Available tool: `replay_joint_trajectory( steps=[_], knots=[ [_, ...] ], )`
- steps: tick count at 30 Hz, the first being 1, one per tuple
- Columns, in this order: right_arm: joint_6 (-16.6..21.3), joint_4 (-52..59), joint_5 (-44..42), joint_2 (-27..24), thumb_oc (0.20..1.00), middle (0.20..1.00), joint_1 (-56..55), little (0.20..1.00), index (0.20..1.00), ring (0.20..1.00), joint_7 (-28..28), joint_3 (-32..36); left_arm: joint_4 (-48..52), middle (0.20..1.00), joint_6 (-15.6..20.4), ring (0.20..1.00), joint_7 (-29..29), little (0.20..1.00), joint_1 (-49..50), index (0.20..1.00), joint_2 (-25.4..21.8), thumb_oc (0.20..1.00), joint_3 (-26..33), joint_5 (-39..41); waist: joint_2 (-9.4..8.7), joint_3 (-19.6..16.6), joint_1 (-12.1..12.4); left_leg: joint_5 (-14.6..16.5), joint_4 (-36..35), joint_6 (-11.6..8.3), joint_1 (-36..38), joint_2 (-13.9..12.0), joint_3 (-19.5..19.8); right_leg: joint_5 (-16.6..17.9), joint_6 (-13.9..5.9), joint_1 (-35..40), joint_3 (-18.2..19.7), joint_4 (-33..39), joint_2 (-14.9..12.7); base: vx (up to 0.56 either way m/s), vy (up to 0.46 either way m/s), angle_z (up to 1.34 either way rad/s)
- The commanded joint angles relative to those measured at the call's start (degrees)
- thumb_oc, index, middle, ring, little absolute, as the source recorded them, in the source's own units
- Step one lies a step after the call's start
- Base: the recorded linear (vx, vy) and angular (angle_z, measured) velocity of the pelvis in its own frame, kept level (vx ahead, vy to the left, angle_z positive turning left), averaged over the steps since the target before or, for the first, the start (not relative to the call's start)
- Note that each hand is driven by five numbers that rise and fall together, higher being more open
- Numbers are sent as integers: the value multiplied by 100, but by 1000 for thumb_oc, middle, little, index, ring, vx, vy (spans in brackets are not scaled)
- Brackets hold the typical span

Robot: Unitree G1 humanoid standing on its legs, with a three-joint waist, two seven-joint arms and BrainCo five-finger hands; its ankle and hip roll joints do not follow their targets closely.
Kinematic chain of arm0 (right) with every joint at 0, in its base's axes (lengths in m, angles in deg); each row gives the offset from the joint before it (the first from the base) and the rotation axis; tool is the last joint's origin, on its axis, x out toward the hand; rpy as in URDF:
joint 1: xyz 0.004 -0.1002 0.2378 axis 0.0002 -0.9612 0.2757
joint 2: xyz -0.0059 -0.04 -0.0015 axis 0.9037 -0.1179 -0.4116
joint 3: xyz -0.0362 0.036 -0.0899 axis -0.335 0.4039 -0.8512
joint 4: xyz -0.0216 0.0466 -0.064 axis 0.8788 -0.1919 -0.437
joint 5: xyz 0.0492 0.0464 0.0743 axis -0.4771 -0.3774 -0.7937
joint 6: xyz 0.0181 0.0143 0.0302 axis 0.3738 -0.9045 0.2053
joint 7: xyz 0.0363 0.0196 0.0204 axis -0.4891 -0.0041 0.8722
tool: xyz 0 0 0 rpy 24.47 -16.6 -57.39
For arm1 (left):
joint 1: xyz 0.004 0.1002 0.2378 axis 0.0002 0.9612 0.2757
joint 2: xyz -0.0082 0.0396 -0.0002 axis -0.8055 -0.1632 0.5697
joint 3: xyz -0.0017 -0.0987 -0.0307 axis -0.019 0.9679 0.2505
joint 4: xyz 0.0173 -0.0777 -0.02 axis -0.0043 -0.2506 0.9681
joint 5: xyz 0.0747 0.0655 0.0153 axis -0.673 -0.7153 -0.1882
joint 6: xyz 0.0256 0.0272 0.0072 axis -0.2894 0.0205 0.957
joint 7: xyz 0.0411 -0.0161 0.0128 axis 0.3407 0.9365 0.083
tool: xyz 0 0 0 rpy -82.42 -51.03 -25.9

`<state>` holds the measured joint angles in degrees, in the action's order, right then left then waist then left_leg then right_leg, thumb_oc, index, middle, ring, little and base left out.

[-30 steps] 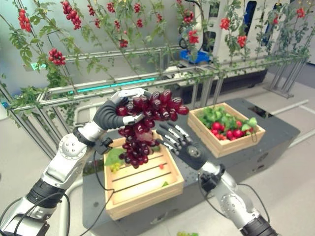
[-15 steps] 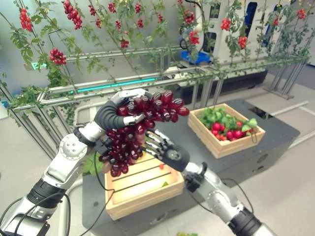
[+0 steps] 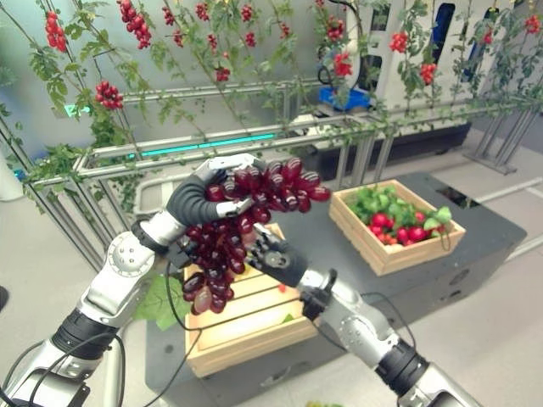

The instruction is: Pick up the fruits from the basket on one side to the basket on the other side

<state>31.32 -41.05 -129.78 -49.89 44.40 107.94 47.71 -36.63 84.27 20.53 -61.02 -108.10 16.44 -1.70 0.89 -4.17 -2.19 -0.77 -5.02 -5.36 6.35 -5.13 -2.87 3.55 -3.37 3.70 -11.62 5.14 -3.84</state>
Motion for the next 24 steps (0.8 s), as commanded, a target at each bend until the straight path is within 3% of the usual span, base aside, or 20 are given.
replay_joint_trajectory(
  steps=[1, 24],
  knots=[
    [141, 260, 91, 508, 1000, 1000, 795, 1000, 1000, 1000, 256, -326, -227, 200, 211, 200, 227, 200, -613, 200, 73, 200, -48, 179, -301, -137, 20, 345, 183, 309, 68, 278, -86, -430, -345, -169, 267, -737, -154, 0, 0, 0],
    [244, 127, 390, 852, 1000, 1000, 1486, 1000, 1000, 1000, 107, -632, -383, 200, 171, 200, 374, 200, -735, 200, 365, 200, -247, 172, -295, -125, 74, 377, 201, 349, 35, 318, -92, -399, -351, -183, 302, -708, -176, 0, 0, 0]
  ],
)
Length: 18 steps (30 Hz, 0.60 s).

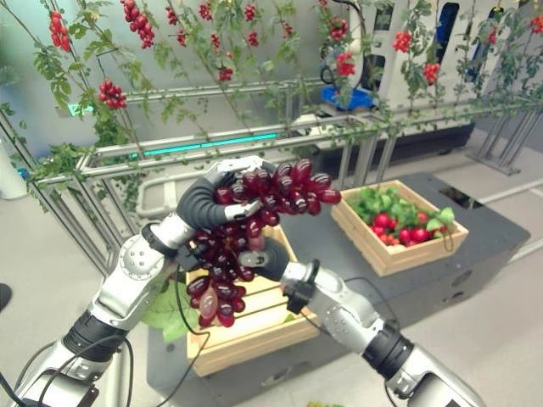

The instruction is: Pick up the fruits from the basket on one side to the basket on the other side

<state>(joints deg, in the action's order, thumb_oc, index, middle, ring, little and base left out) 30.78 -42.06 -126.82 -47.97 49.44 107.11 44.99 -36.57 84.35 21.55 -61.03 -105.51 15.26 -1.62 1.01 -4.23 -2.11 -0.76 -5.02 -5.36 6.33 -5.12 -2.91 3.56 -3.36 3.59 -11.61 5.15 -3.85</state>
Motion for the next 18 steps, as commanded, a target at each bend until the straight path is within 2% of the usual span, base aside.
replay_joint_trajectory(
  steps=[1, 5, 18],
  knots=[
    [298, 227, 95, 662, 1000, 1000, 985, 1000, 1000, 1000, 188, -361, -389, 200, 163, 200, 272, 200, -735, 200, 105, 200, -128, 164, -307, -118, 65, 378, 202, 349, 37, 317, -89, -399, -352, -172, 301, -709, -176, 0, 0, 0],
    [438, 143, 94, 822, 1000, 1000, 1021, 1000, 1000, 1000, 20, -321, -437, 200, 156, 200, 357, 200, -719, 200, 106, 200, -101, 188, -302, -137, 78, 399, 214, 361, 48, 320, -94, -404, -351, -160, 314, -707, -179, 0, 0, 0],
    [567, -99, -253, 1395, 1000, 1000, 1167, 1000, 1000, 1000, -259, -457, -518, 200, 153, 200, 628, 200, -747, 200, 99, 200, -162, 245, -313, -154, 132, 426, 253, 363, 74, 313, -99, -422, -335, -115, 325, -699, -170, 0, 0, 0]
  ],
)
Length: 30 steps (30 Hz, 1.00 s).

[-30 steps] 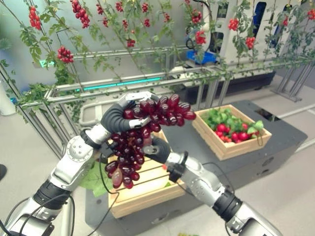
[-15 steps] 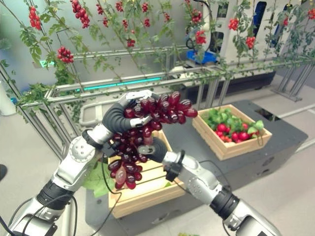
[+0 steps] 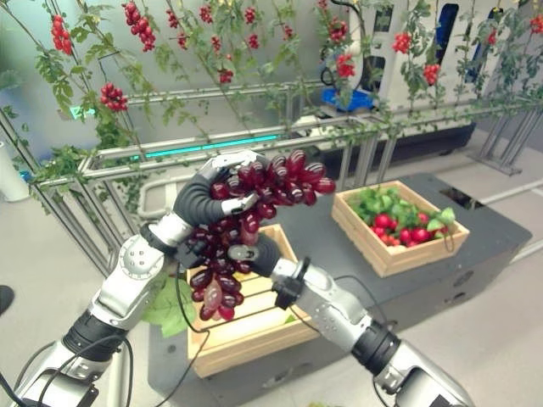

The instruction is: Pick up the fruits from the basket on one side to the basket on the other side

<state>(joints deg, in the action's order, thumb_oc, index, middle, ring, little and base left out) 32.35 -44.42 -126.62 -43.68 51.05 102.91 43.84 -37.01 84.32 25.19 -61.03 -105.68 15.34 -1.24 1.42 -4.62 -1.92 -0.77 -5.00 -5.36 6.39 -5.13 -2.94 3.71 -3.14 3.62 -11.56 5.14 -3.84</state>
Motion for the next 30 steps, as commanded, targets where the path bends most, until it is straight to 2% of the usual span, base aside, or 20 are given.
replay_joint_trajectory(
  steps=[1, 3, 4, 5, 29, 30],
  knots=[
    [424, 133, -260, 975, 1000, 1000, 1030, 1000, 1000, 1000, 152, -347, -472, 200, 154, 200, 270, 200, -751, 200, 108, 200, -171, 216, -354, -114, 118, 427, 253, 363, 65, 314, -94, -438, -356, -119, 320, -698, -172, 0, 0, 0],
    [419, 141, -241, 987, 1000, 1000, 1050, 1000, 1000, 1000, 154, -380, -479, 200, 168, 200, 278, 200, -759, 200, 127, 200, -164, 238, -354, -119, 127, 424, 250, 358, 67, 312, -93, -440, -356, -114, 309, -696, -174, 0, 0, 0],
    [419, 140, -241, 987, 862, 862, 1050, 862, 862, 862, 155, -380, -480, 200, 168, 200, 278, 200, -759, 200, 127, 200, -164, 237, -354, -119, 127, 424, 250, 358, 67, 312, -94, -440, -357, -113, 309, -695, -174, 0, 0, 0],
    [432, 102, -269, 1009, 200, 200, 1060, 200, 200, 200, 145, -393, -497, 200, 173, 200, 299, 200, -771, 200, 127, 200, -179, 219, -354, -119, 129, 425, 249, 358, 66, 313, -90, -438, -353, -116, 307, -694, -176, 0, 0, 0],
    [417, 62, -312, 968, 200, 200, 966, 200, 200, 200, 178, -437, -544, 200, 171, 200, 312, 200, -696, 200, 148, 200, -198, 166, -335, -101, 115, 442, 252, 352, 75, 313, -93, -445, -351, -103, 320, -693, -175, 0, 0, 0],
    [417, 63, -312, 968, 200, 200, 966, 200, 200, 200, 178, -437, -544, 238, 171, 238, 313, 238, -695, 238, 149, 238, -198, 165, -335, -101, 115, 442, 253, 352, 75, 313, -94, -445, -351, -103, 320, -693, -175, 0, 0, 0]
  ],
)
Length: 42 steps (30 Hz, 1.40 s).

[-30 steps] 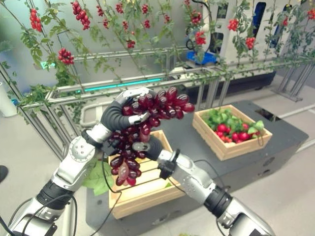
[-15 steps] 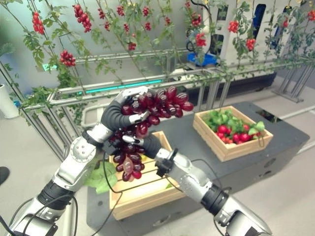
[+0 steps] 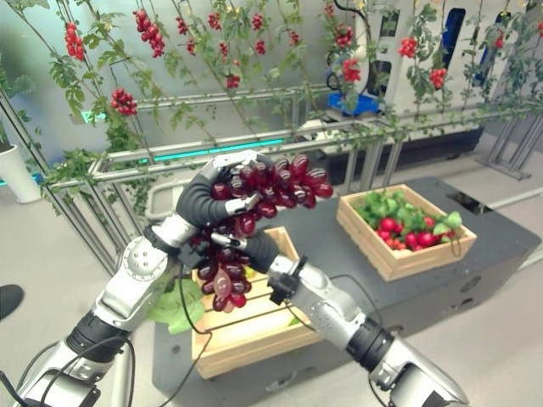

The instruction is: Pick up the fruits from the basket on one side to the basket on the other side

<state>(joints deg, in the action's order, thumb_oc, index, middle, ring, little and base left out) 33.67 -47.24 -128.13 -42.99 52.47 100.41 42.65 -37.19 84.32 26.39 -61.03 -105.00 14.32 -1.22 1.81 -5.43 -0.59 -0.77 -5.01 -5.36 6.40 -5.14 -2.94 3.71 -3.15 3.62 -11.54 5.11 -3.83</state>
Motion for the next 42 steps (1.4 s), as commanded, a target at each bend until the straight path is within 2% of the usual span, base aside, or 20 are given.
replay_joint_trajectory(
  steps=[1, 2, 7, 11, 12, 15, 17, 19, 21, 23, 28, 30, 31, 32, 35, 36, 42],
  knots=[
    [281, 357, -161, 884, 200, 200, 812, 200, 200, 200, 431, -314, -525, 652, 172, 652, 200, 652, -692, 652, 78, 652, -86, 151, -375, -20, -20, 441, 247, 350, 76, 313, -95, -444, -352, -102, 318, -684, -174, 0, 0, 0],
    [271, 368, -163, 843, 200, 200, 782, 200, 200, 200, 435, -297, -519, 1000, 168, 1000, 193, 1000, -668, 1000, 69, 1000, -68, 151, -378, -15, -21, 441, 248, 352, 76, 313, -94, -443, -352, -105, 321, -686, -171, 0, 0, 0],
    [217, 408, -117, 635, 200, 200, 679, 200, 200, 200, 469, -221, -489, 1000, 176, 1000, 124, 1000, -574, 1000, 21, 1000, 28, 253, -383, -17, -30, 441, 245, 350, 84, 313, -96, -445, -356, -97, 318, -682, -166, 0, 0, 0],
    [198, 632, 94, 36, 200, 200, 322, 200, 200, 200, 585, 86, -383, 1000, 209, 1000, -4, 1000, -244, 1000, -196, 1000, 415, 474, -395, -5, -57, 439, 243, 338, 90, 306, -110, -446, -365, -100, 322, -694, -160, 0, 0, 0],
    [194, 643, 95, 28, 200, 200, 313, 200, 200, 200, 581, 86, -375, 1000, 205, 1000, -7, 1000, -235, 1000, -194, 1000, 419, 476, -392, -9, -56, 440, 243, 338, 89, 306, -110, -447, -365, -101, 322, -695, -160, 0, 0, 0],
    [253, 866, 278, -540, 200, 200, -163, 200, 200, 200, 658, 585, -216, 1000, 261, 1000, -136, 1000, 173, 1000, -412, 1000, 867, 653, -408, 4, -86, 440, 243, 323, 102, 297, -122, -443, -382, -103, 325, -700, -166, 0, 0, 0],
    [249, 879, 280, -546, 200, 200, -176, 200, 200, 200, 654, 585, -207, 1000, 256, 1000, -139, 1000, 185, 1000, -410, 1000, 870, 656, -405, -1, -84, 441, 243, 323, 103, 296, -123, -444, -382, -103, 326, -701, -165, 0, 0, 0],
    [356, 1076, 338, -1012, 200, 200, -762, 200, 200, 200, 681, 1266, -60, 1000, 285, 1000, -300, 1000, 622, 1000, -602, 1000, 1310, 908, -415, 7, -123, 435, 233, 311, 108, 288, -133, -440, -400, -117, 327, -705, -161, 0, 0, 0],
    [352, 1102, 336, -1073, 200, 200, -899, 200, 200, 200, 698, 1391, -29, 1000, 286, 1000, -341, 1000, 717, 1000, -613, 1000, 1395, 973, -415, -2, -127, 434, 227, 307, 111, 287, -129, -439, -404, -115, 319, -699, -160, 0, 0, 0],
    [397, 1200, 332, -1268, 200, 200, -1294, 200, 200, 200, 723, 1869, 17, 1000, 313, 1000, -418, 1000, 1006, 1000, -668, 1000, 1702, 1108, -415, -3, -154, 436, 233, 299, 117, 285, -131, -445, -409, -112, 314, -700, -156, 0, 0, 0],
    [427, 1335, 350, -1467, 200, 200, -1845, 200, 200, 200, 783, 2544, -10, 1000, 334, 1000, -472, 1000, 1402, 1000, -708, 1000, 2150, 1223, -412, -10, -196, 439, 238, 292, 117, 279, -140, -451, -412, -123, 323, -712, -153, 0, 0, 0],
    [509, 1357, 337, -1584, 200, 200, -2261, 200, 200, 200, 803, 3117, -60, 1000, 361, 1000, -512, 1000, 1739, 1000, -729, 1000, 2505, 1314, -404, 4, -239, 439, 236, 286, 125, 271, -158, -450, -421, -137, 335, -723, -151, 0, 0, 0],
    [504, 1369, 338, -1586, 200, 200, -2278, 200, 200, 200, 802, 3124, -53, 1000, 359, 1000, -516, 1000, 1749, 1000, -728, 1000, 2504, 1317, -403, -3, -236, 440, 234, 286, 127, 271, -159, -451, -421, -136, 335, -723, -150, 0, 0, 0],
    [574, 1435, 362, -1682, 200, 200, -2565, 200, 200, 200, 843, 3539, -29, 1000, 380, 1000, -587, 1000, 2002, 1000, -768, 1000, 2772, 1408, -406, 7, -264, 446, 244, 287, 129, 266, -158, -449, -424, -148, 344, -735, -151, 0, 0, 0],
    [618, 1479, 408, -1768, 200, 200, -2849, 200, 200, 200, 871, 3941, 14, 1000, 407, 1000, -651, 1000, 2267, 1000, -760, 1000, 3052, 1525, -406, 7, -285, 450, 242, 288, 133, 267, -161, -453, -428, -149, 355, -738, -151, 0, 0, 0],
    [668, 1428, 465, -1852, 200, 200, -3104, 200, 200, 200, 875, 4308, -1, 1000, 414, 1000, -756, 1000, 2478, 1000, -721, 1000, 3246, 1681, -401, 6, -312, 454, 239, 289, 142, 271, -168, -452, -436, -151, 359, -739, -154, 0, 0, 0],
    [747, 1262, 577, -2067, 200, 200, -3569, 200, 200, 200, 928, 5132, -65, 1000, 386, 1000, -1006, 1000, 2958, 1000, -638, 1000, 3568, 1943, -395, -15, -359, 500, 275, 294, 172, 284, -189, -449, -441, -140, 417, -734, -165, -5, 4, -4]
  ],
)
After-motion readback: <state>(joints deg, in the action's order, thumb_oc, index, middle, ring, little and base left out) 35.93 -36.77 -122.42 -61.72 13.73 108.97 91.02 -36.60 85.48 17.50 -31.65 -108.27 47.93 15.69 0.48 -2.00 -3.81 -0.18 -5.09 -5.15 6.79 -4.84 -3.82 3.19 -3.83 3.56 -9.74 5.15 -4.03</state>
